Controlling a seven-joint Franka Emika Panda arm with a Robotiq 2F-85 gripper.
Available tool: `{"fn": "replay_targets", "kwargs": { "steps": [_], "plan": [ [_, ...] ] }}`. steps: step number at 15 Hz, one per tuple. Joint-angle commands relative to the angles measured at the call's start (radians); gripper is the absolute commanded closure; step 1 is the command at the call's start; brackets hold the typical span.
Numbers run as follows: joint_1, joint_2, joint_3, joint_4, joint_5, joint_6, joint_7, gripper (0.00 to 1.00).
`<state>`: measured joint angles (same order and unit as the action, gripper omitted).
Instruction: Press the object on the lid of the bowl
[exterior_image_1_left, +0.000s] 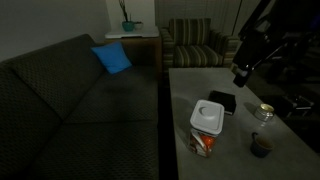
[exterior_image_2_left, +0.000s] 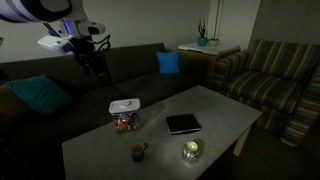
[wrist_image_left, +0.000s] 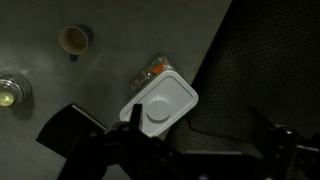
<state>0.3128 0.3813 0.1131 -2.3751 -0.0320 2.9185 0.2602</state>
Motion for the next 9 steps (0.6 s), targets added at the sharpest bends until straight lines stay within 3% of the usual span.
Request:
{"fn": "replay_targets", "kwargs": {
  "steps": [1, 7, 9],
  "plan": [
    [0.019, 0.033, -0.023, 0.022, -0.005, 0.0, 0.0, 0.0],
    [0.035, 0.101, -0.046, 0.077, -0.021, 0.01, -0.006, 0.0],
    [0.007, 0.167, -0.024, 0.138, -0.006, -0.015, -0.037, 0.0]
  ]
}}
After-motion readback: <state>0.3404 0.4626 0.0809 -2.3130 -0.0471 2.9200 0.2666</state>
